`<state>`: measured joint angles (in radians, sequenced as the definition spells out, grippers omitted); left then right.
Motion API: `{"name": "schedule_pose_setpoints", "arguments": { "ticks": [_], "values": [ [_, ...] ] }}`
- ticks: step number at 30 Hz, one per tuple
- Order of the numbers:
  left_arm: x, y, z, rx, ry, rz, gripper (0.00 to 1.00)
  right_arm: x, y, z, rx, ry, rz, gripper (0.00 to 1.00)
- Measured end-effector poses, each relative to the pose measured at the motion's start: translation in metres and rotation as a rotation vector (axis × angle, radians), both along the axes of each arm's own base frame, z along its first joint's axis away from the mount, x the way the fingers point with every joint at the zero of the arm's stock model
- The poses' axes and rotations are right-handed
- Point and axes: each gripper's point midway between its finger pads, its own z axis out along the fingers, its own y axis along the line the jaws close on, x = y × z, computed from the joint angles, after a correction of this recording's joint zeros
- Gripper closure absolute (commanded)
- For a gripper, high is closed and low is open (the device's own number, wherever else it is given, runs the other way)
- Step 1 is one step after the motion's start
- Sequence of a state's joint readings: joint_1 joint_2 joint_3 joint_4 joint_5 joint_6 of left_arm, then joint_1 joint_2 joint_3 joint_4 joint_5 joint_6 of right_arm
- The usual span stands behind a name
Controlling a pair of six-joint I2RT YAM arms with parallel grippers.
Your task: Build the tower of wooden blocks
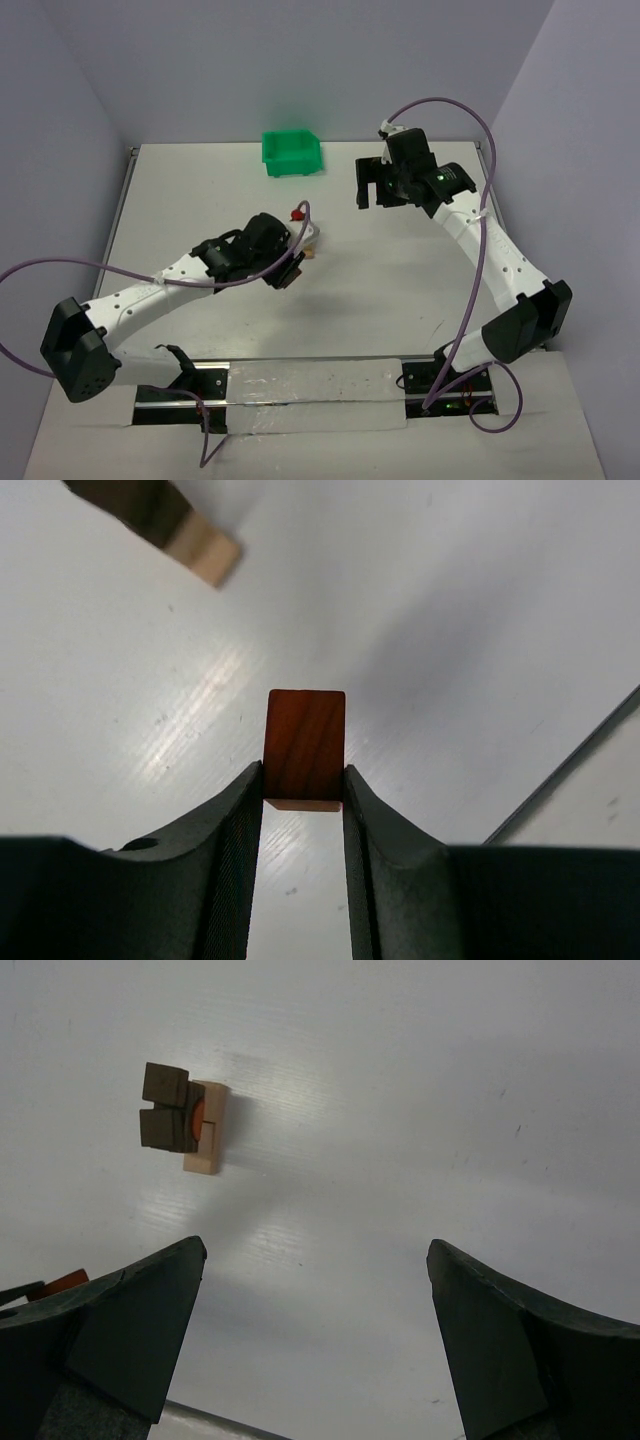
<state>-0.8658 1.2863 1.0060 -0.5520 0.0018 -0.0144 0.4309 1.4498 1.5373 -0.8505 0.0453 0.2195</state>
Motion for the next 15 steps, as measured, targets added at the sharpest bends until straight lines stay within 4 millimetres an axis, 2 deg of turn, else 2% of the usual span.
{"name": "schedule_pose_setpoints", "arguments": {
  "ticks": [3, 6, 9, 13, 15],
  "values": [
    [0.012, -0.021, 0.039, -0.093, -0.004, 0.133, 1.0, 0.003, 0.0, -0.003, -0.009, 0.005, -0.006, 0.0],
    [0.028, -0.033, 0.056, -0.105, 0.034, 0.272, 1.0, 0.007, 0.0, -0.004, -0.018, 0.008, -0.013, 0.0],
    [0.05, -0.044, 0.058, -0.066, 0.057, 0.37, 1.0, 0.009, -0.001, -0.006, -0.025, 0.01, -0.019, 0.0],
    [0.079, -0.054, 0.044, 0.007, 0.099, 0.466, 1.0, 0.011, -0.004, -0.008, -0.038, 0.01, -0.033, 0.0],
    [0.092, -0.05, 0.034, 0.041, 0.12, 0.52, 1.0, 0.012, -0.007, -0.008, -0.039, 0.01, -0.04, 0.0]
  ]
}}
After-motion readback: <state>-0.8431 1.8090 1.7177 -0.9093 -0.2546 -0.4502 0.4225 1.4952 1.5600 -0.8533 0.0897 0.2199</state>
